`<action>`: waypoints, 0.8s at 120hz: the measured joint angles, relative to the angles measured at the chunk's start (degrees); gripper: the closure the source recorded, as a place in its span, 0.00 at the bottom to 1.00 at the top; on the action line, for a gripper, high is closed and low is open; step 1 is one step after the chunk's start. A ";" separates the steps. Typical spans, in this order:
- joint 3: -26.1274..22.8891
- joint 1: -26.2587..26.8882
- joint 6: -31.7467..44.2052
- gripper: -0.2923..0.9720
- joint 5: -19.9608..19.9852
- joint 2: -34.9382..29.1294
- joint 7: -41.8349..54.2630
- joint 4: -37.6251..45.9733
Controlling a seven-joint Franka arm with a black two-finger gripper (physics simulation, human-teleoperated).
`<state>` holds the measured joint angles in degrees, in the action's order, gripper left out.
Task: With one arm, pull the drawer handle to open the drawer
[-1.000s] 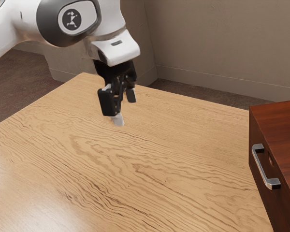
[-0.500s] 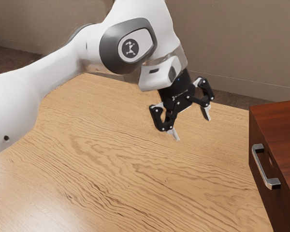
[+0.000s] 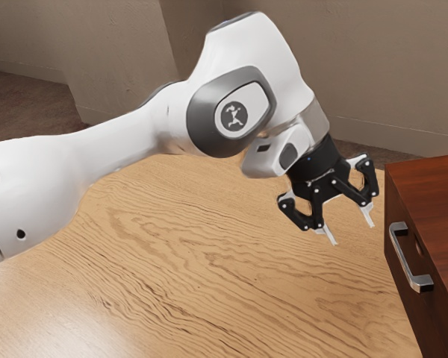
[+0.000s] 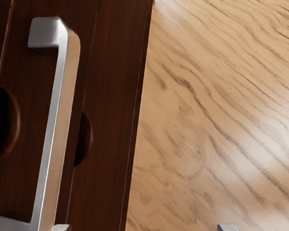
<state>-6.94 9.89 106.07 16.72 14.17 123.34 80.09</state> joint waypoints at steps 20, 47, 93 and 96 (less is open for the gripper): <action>1.86 4.78 4.68 0.55 0.69 -0.88 2.38 2.33; 2.51 7.14 8.57 0.58 0.98 -0.58 3.71 3.21; 2.51 8.75 12.94 0.69 1.44 -0.08 3.51 7.40; 2.52 8.77 13.12 0.71 1.43 -0.13 3.45 7.46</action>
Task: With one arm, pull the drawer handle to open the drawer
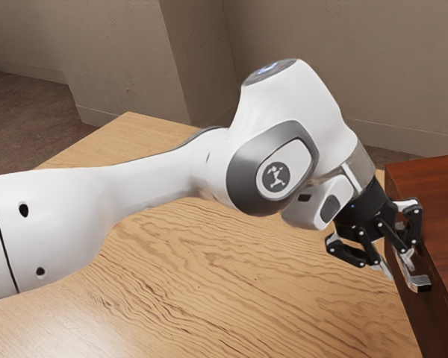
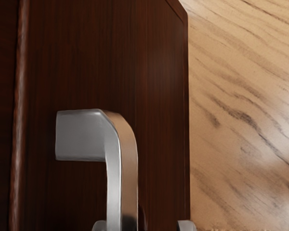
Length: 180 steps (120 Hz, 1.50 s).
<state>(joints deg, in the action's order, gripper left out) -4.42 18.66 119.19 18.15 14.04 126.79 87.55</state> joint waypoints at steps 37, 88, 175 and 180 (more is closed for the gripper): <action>1.02 -1.55 1.24 0.82 -0.29 -4.93 -0.33 6.73; 1.43 -5.87 1.62 0.85 -1.72 -18.18 0.55 21.79; 3.49 -3.79 -1.35 0.85 -2.98 -29.05 5.35 31.90; 3.49 -3.80 -1.43 0.85 -2.98 -29.05 5.54 31.91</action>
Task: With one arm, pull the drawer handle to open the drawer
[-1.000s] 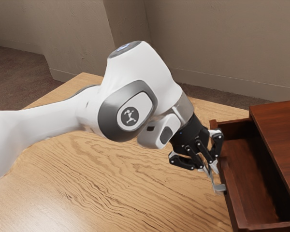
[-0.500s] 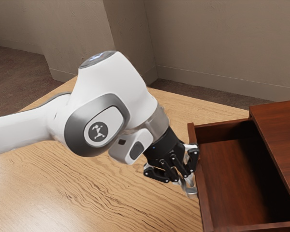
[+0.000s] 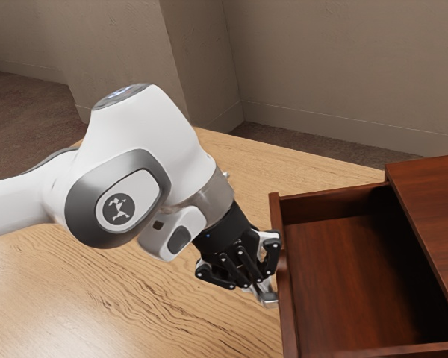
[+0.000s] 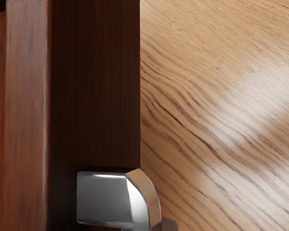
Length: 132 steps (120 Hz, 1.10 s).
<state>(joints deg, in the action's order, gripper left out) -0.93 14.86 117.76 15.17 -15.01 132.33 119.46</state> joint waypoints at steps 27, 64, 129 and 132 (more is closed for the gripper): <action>0.52 -0.10 -0.50 0.76 -0.28 0.02 0.77 -0.15; 0.67 -0.02 -1.17 0.61 -0.49 -1.34 1.54 -0.61; 3.26 -6.94 -24.45 0.33 -18.61 10.10 -19.02 -34.35; 3.40 -7.87 -25.81 0.32 -19.08 10.92 -21.44 -35.22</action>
<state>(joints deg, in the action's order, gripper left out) 2.47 6.99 91.95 -3.91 -4.09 110.89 84.24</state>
